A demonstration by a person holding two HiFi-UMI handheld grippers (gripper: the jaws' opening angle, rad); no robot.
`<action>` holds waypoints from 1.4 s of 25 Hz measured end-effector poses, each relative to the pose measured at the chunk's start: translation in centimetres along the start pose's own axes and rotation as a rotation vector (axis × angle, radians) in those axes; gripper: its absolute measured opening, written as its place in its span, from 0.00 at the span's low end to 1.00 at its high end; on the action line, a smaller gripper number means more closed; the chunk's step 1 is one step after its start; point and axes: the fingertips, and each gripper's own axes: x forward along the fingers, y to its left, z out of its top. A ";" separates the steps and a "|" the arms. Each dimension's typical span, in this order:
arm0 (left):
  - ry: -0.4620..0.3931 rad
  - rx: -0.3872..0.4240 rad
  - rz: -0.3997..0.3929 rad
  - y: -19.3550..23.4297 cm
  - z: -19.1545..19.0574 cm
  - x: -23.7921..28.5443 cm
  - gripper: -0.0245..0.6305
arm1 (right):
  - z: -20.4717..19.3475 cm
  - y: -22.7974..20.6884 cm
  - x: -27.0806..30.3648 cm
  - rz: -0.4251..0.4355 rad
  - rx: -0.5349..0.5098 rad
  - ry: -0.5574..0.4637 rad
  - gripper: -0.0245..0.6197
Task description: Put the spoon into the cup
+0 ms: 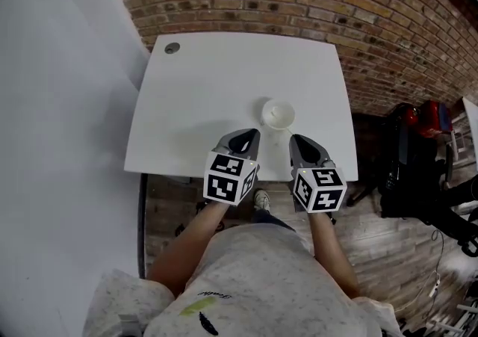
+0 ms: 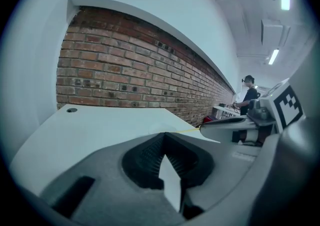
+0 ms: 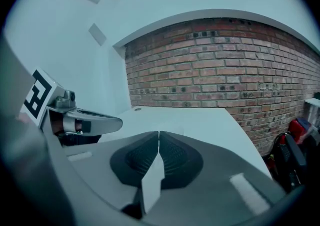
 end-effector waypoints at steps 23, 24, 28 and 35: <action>0.031 -0.024 0.054 2.9 1.1 4.8 0.04 | -2.0 -2.8 6.3 0.061 -0.012 0.164 0.06; 0.031 -0.026 0.055 3.1 1.1 4.9 0.04 | -2.0 -2.8 6.4 0.062 -0.013 0.165 0.06; 0.034 -0.031 0.059 3.4 1.1 5.2 0.04 | -2.1 -2.9 6.9 0.061 -0.017 0.171 0.06; 0.042 -0.037 0.070 3.4 1.0 5.5 0.04 | -2.2 -3.5 7.1 0.057 -0.015 0.173 0.07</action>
